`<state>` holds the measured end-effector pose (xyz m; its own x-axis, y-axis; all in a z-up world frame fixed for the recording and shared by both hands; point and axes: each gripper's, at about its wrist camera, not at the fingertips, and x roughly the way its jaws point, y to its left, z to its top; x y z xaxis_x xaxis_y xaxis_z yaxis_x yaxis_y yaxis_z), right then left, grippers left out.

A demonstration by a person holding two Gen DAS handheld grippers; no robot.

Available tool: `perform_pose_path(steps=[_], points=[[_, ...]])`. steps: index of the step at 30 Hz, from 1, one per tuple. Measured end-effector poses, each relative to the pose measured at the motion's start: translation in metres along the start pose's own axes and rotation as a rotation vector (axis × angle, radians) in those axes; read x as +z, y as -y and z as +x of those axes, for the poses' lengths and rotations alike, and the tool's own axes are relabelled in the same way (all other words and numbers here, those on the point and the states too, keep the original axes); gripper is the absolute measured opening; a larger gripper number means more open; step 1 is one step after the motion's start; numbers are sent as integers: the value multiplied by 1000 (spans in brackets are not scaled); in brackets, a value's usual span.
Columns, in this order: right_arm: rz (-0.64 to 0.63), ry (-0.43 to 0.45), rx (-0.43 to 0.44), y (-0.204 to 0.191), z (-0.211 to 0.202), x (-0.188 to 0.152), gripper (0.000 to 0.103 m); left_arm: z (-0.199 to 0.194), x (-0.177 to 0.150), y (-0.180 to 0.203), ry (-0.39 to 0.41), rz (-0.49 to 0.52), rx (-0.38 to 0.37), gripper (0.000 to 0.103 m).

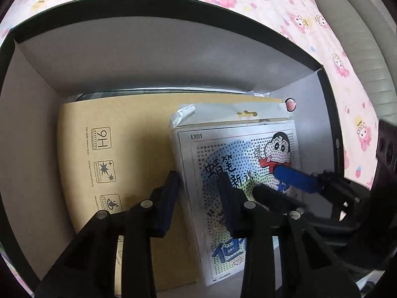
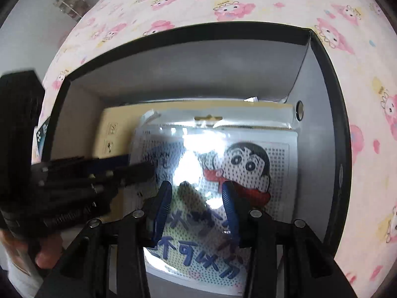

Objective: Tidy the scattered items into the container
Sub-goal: 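Lower the pack upright into the black box and open the left gripper, then move the left gripper to the black Smart Devil box and grasp it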

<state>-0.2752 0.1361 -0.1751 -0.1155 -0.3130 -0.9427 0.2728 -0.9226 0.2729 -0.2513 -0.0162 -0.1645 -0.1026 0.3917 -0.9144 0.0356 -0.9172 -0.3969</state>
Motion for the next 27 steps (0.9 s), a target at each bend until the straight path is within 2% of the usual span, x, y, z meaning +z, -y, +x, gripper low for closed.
perform_pose_path(steps=[2, 3, 4, 6, 8, 12, 16, 20, 22, 27], points=[[-2, 18, -24, -5, -3, -6, 38, -5, -1, -2, -9, -5, 2, 37], [10, 27, -32, -5, -6, -8, 38, -9, -4, 1, 18, 0, 20, 40], [23, 44, -50, -7, -11, -10, 38, -22, -11, 5, 70, 28, 44, 41], [24, 122, -98, -13, -33, -24, 38, -41, -25, 12, 145, 67, 74, 54], [51, 205, -154, -20, -56, -37, 41, -59, -41, 25, 228, 103, 86, 62], [98, 337, -178, -33, -99, -66, 52, -90, -79, 49, 374, 161, 95, 64], [112, 434, -200, -56, -134, -101, 54, -128, -113, 67, 473, 200, 97, 67], [111, 491, -210, -69, -161, -131, 56, -150, -147, 76, 516, 245, 112, 69], [101, 512, -222, -67, -180, -144, 56, -144, -156, 79, 526, 264, 126, 69], [71, 534, -224, -87, -184, -166, 56, -168, -192, 65, 535, 267, 134, 68]])
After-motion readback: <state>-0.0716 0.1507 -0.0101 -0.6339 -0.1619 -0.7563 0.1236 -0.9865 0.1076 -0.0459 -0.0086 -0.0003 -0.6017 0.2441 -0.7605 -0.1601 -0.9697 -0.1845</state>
